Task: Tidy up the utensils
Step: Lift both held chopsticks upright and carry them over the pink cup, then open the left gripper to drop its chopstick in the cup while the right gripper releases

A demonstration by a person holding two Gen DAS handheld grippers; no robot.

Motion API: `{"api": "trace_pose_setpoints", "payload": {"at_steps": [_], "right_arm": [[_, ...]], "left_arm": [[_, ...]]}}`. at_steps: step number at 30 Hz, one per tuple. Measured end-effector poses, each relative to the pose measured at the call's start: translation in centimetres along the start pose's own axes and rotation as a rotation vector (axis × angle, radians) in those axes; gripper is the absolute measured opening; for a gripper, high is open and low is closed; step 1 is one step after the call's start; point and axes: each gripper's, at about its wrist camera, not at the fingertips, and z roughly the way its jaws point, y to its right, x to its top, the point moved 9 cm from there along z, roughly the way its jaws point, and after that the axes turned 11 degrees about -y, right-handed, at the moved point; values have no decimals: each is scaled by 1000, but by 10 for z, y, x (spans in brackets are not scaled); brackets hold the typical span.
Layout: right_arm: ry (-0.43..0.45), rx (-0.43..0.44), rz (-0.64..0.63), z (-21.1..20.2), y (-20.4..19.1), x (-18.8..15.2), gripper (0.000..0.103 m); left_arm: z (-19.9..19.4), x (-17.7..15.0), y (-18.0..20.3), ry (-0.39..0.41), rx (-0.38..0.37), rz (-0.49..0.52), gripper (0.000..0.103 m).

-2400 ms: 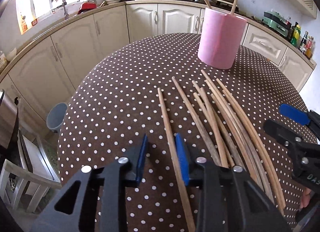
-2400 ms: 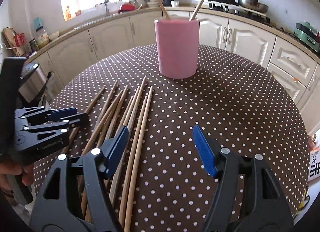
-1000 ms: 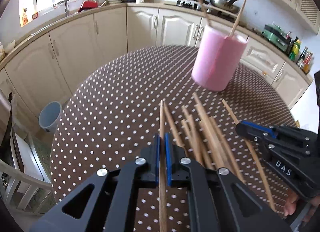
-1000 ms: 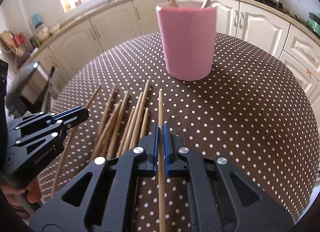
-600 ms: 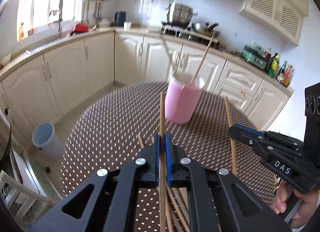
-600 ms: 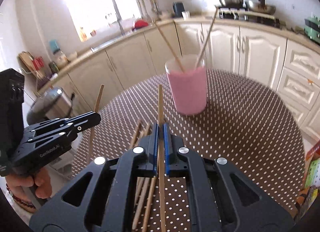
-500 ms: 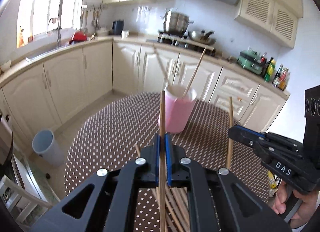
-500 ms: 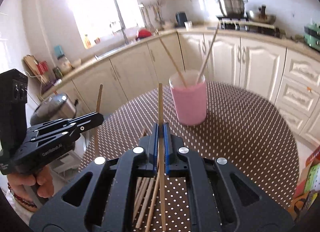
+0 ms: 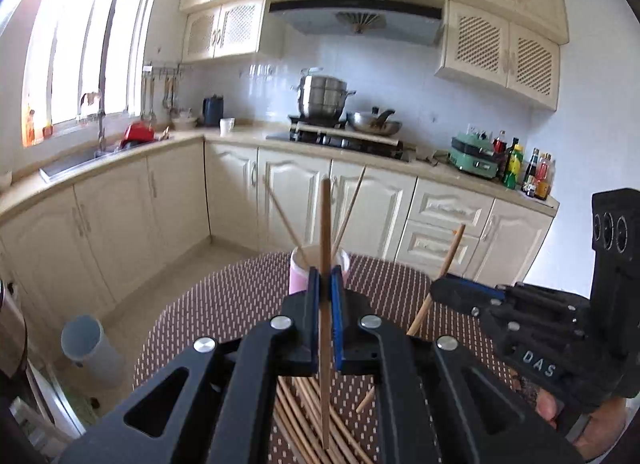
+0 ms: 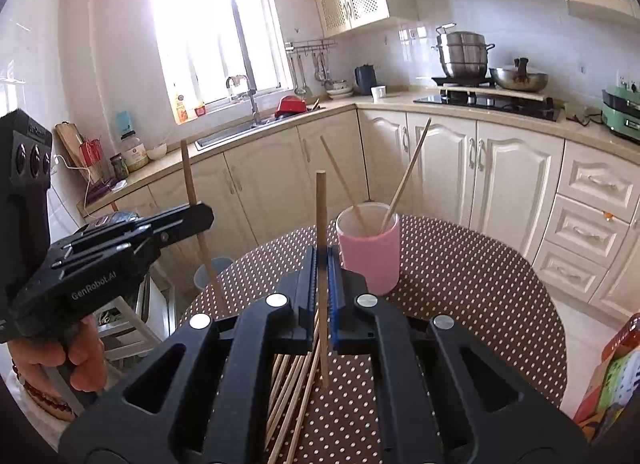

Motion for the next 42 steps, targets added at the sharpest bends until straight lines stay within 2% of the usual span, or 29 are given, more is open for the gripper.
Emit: {"api": "trace_pose_setpoints", "payload": {"at_steps": [7,18,24,29,33,37,42], "right_arm": [[39,-24,-38,-5,-2,26,6],[100,-46,-72,-3,2,76,6],[145,-60,-73,-4,9,101,6],[198,-70,-53,-1,17,122,6],[244,-91,-43,1,20,132,6],[268,-105,-24,10,26,135,6],[242,-120,-23,33,29,123,6]], "left_arm": [[12,36,7,57,5,16,6],[37,88,4,134,-14,-24,6],[40,119,-5,211,1,-54,6],[43,139,-17,283,0,-119,6],[50,144,-26,333,16,-156,6],[72,137,-31,308,38,-158,6],[99,119,-35,257,38,-157,6]]}}
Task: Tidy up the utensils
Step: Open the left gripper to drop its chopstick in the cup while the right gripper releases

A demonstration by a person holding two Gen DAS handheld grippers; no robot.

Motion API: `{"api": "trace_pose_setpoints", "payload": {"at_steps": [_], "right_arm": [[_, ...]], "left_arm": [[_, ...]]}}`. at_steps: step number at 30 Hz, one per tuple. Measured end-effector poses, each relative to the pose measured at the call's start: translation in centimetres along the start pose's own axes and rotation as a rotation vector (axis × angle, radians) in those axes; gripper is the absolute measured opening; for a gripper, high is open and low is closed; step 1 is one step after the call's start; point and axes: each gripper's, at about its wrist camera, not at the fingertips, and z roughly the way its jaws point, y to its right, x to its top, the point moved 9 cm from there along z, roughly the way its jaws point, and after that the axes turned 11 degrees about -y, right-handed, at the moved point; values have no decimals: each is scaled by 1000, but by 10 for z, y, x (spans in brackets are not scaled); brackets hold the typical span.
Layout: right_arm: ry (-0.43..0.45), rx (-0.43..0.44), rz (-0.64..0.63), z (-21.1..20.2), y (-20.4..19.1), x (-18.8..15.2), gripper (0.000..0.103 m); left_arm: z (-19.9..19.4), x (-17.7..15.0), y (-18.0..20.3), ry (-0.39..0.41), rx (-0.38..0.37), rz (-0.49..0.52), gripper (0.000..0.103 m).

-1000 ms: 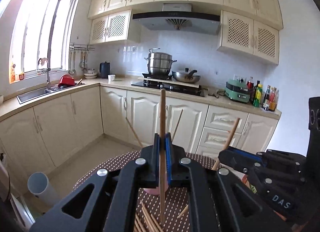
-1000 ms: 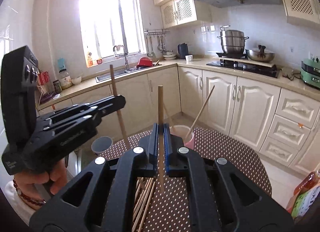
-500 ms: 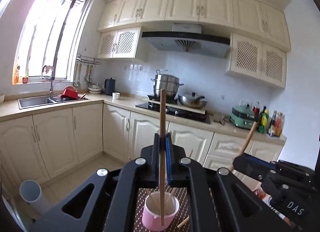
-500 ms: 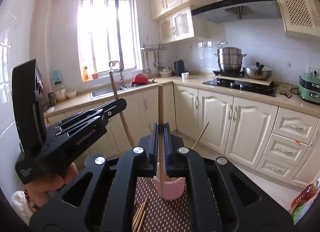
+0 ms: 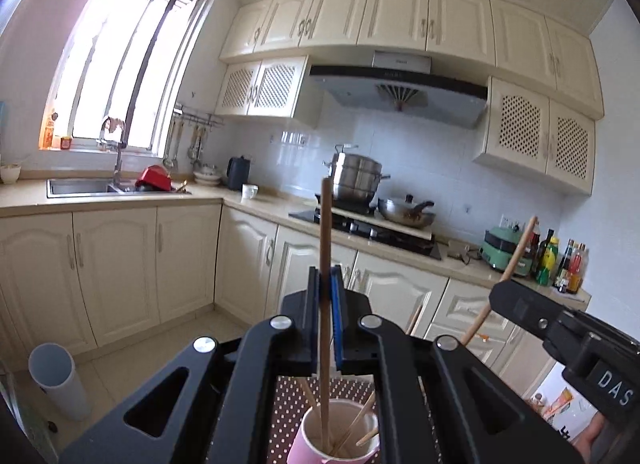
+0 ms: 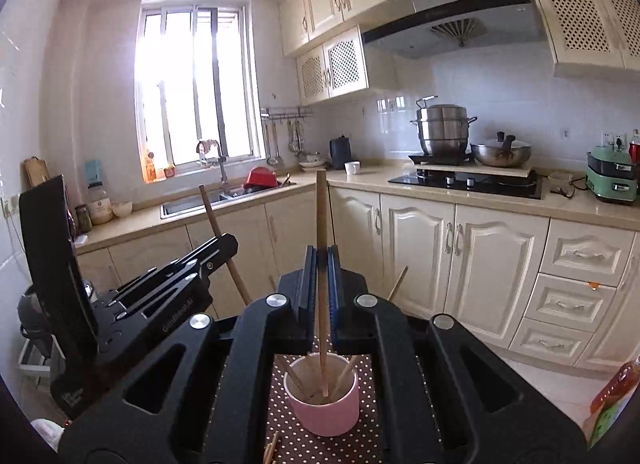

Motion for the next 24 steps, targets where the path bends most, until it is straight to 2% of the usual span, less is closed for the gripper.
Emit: {"api": "trace_pose_setpoints", "payload": {"at_steps": [9,18,24], "right_arm": [[-47,-8,0,21,3,-27,6],[-87,-15,24,34,11,-55,6],[-111,-22,26,40,13,-69,6]], "left_arm": [[17,-38,-9,-60,-5,21,6],[25,-61,-6,-124,-6,57,6],[26,-68,-6,-138,-4,73,6]]}}
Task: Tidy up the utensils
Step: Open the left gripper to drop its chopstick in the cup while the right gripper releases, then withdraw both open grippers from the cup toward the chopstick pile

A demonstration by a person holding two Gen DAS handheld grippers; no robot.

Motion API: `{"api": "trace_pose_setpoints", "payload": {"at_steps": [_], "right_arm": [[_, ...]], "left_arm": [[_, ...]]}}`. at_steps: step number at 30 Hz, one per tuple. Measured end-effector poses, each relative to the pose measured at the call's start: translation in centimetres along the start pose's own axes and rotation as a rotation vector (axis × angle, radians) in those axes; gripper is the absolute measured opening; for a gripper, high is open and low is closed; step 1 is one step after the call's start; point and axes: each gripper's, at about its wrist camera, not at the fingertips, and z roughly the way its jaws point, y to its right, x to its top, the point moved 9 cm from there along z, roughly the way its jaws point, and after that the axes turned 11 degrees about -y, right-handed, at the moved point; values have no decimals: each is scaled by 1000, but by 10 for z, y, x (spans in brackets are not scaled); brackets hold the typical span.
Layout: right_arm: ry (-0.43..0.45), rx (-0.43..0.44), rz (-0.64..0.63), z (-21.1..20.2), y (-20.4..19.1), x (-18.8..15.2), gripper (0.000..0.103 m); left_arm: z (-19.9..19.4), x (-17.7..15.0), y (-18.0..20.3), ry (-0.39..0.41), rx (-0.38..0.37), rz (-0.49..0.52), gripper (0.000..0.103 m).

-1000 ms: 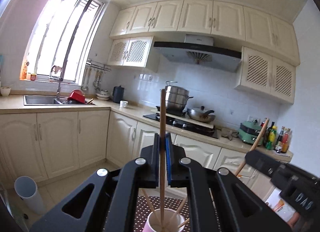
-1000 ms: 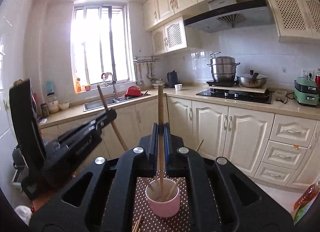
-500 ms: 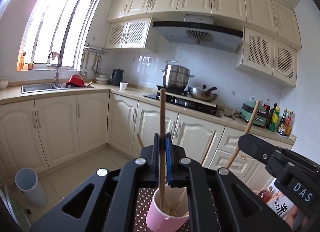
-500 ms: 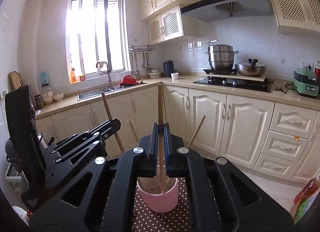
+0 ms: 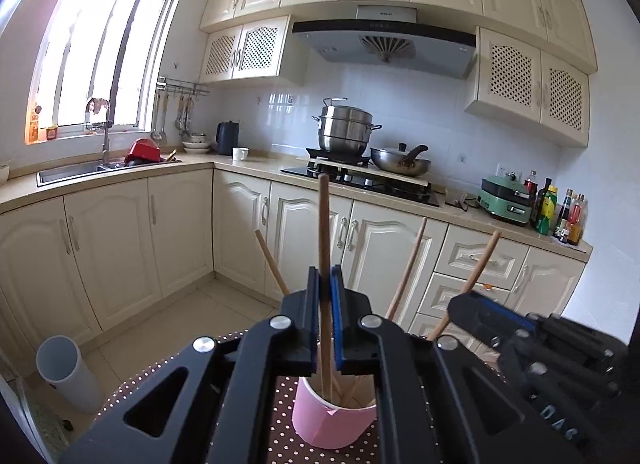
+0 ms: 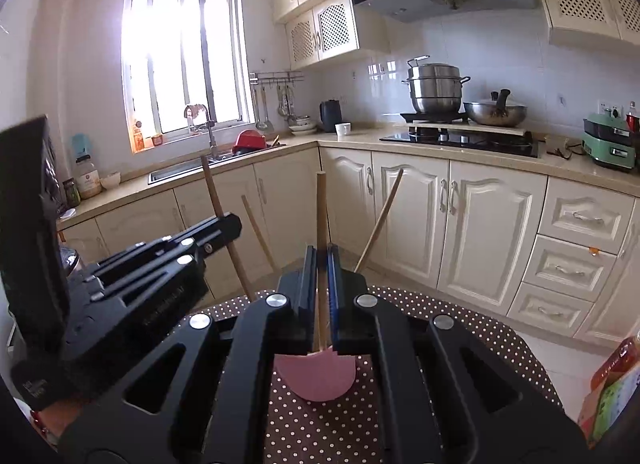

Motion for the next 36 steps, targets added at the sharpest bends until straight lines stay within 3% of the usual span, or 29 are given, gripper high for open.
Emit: {"api": "trace_pose_setpoints", "payload": {"at_steps": [5,7,11,13,18,25,27,28,29,36], "right_arm": [[-8,-8,8,3,3,-6,6],[-9,-10,11,3,4,-6,6],[-10,-14,7,3,3,-7,6],[-6,-13,0,1,1,-9,6],[-13,-4,5,-1,0,-11,6],[3,-14,3,-17,-3,-11,8],[11,-16,4,-26,-5,-11,19],[20,-13,7,-31,-5,-11,35],[30,-14,10,-37,-6,-12,57],[105,-26,-16,-84,-14,-14,60]], "left_arm": [[2,-4,1,-37,14,17,9],[1,-5,1,-47,17,16,24],[-2,-6,0,-59,28,10,29],[-8,-6,-2,-55,35,3,37],[-22,-8,-6,-46,60,10,45],[-52,-12,-13,-40,109,-1,53],[-64,-13,-14,-36,117,1,54],[-71,-13,-15,-31,122,4,56],[-79,-15,-15,-25,126,10,58],[-130,-23,-16,13,147,30,68]]}}
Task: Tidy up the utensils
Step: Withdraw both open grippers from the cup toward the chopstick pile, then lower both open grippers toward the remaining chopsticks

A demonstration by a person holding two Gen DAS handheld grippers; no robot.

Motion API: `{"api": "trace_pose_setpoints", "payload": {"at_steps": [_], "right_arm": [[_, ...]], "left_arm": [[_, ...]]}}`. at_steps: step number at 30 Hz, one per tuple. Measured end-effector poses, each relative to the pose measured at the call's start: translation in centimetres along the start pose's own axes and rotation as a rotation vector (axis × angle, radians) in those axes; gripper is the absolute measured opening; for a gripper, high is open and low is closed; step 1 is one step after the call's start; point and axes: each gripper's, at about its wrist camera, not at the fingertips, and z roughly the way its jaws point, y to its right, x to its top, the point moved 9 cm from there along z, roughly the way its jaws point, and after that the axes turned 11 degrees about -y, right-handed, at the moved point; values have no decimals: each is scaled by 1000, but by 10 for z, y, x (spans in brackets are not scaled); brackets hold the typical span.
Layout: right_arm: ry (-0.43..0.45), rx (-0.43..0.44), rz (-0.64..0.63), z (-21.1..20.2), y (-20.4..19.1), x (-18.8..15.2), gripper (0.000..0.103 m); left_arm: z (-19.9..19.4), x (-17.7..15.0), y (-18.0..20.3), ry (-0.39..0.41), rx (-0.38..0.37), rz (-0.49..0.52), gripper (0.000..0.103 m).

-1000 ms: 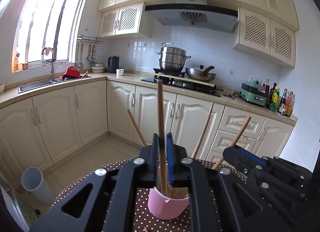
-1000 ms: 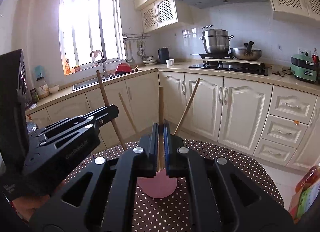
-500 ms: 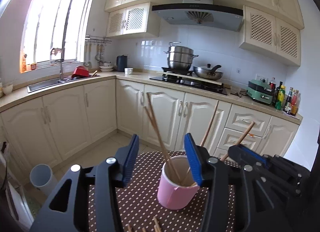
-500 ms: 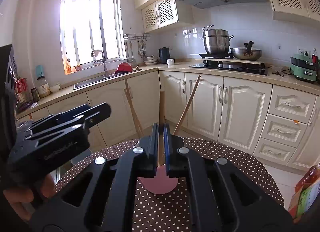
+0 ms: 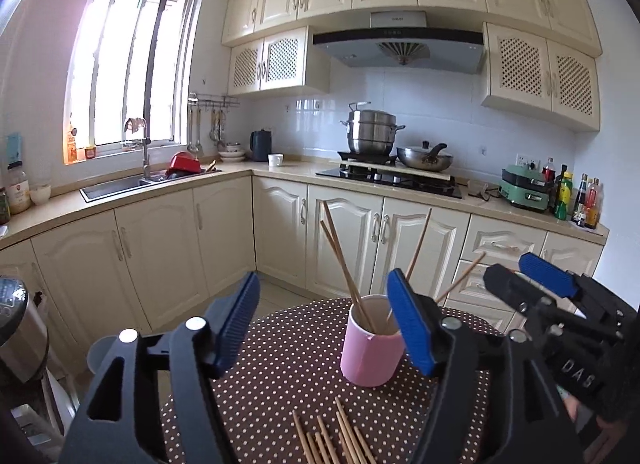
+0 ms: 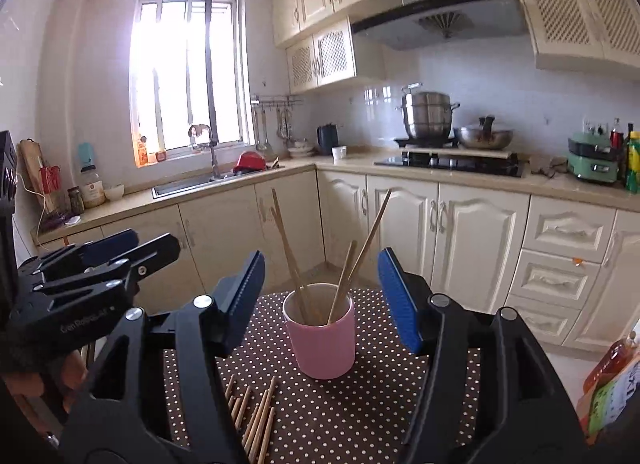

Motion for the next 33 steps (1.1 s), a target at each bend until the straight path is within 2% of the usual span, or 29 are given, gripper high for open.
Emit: {"api": "trace_pose_setpoints", "payload": {"at_steps": [9,16,22,29,33], "right_arm": [[60,-17,-34,-53,-9,-9,66],[38,-24,-41,-65,-12,-31,68],[-36,-14,-41,-53,-14,-60,70],[-166,17,-18,-23,-17,-101,70],[-233,25,-10,-7,-18,-121,70]], "left_arm": [[-61,-19,-4,55,31,10,71],[-75,-41,-12,36,45,17,73],[-55,-73,-24,-76,36,2,73],[-13,-122,-42,-276,6,-26,73],[16,-154,-59,-414,-10,-90,73]]}}
